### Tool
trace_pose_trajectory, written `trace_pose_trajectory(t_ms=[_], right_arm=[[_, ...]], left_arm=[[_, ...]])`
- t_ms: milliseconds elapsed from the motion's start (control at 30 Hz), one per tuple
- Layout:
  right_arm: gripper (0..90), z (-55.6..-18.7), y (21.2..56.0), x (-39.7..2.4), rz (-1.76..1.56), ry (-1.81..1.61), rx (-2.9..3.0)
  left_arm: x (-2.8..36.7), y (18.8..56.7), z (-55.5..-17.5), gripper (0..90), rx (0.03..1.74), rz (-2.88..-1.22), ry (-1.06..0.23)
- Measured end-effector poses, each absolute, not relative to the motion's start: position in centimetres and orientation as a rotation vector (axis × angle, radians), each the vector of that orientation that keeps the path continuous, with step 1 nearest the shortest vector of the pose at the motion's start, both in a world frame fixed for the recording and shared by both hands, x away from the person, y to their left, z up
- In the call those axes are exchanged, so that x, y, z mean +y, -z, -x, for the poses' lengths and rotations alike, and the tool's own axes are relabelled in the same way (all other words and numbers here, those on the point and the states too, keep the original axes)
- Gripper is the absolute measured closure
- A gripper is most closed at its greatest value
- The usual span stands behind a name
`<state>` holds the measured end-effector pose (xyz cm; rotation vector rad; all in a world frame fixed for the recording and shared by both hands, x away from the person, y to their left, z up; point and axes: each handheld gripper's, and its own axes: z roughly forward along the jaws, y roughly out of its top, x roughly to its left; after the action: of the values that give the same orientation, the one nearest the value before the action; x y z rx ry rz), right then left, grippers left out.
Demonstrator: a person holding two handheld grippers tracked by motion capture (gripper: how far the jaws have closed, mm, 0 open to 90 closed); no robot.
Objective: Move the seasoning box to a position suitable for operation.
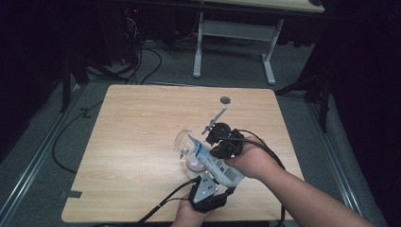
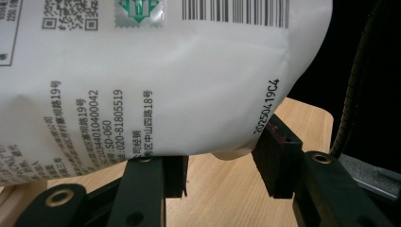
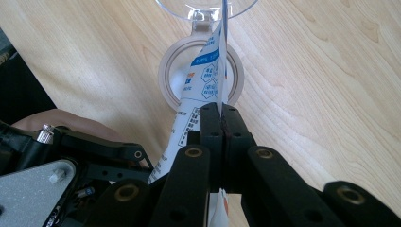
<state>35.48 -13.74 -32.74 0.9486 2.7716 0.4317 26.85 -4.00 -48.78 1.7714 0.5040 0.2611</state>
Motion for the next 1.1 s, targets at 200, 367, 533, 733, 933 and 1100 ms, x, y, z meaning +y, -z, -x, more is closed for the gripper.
trace_pose_trajectory(t_ms=[200,367,533,733,933,1100], right_arm=[[89.6,-35.5,32.69,-13.68,-0.946,-0.425,2.771],[89.6,-35.48,32.67,-13.64,-0.944,-0.428,2.771],[89.6,-35.56,32.68,-13.7,-0.943,-0.432,2.778],[89.6,-35.69,32.62,-13.72,-0.949,-0.428,2.786],[89.5,-35.59,32.51,-13.63,-0.933,-0.436,2.793],[89.6,-35.58,32.5,-13.63,-0.933,-0.433,2.792]], left_arm=[[-3.96,48.75,-26.9,58.9,0.504,-1.771,-0.261],[-3.92,48.72,-26.91,58.9,0.504,-1.771,-0.26],[-3.92,48.72,-26.9,59.0,0.502,-1.771,-0.257],[-3.9,48.68,-26.91,59.0,0.501,-1.771,-0.255],[-3.9,48.64,-26.89,59.1,0.504,-1.763,-0.256],[-3.91,48.61,-26.88,59.1,0.504,-1.761,-0.253]])
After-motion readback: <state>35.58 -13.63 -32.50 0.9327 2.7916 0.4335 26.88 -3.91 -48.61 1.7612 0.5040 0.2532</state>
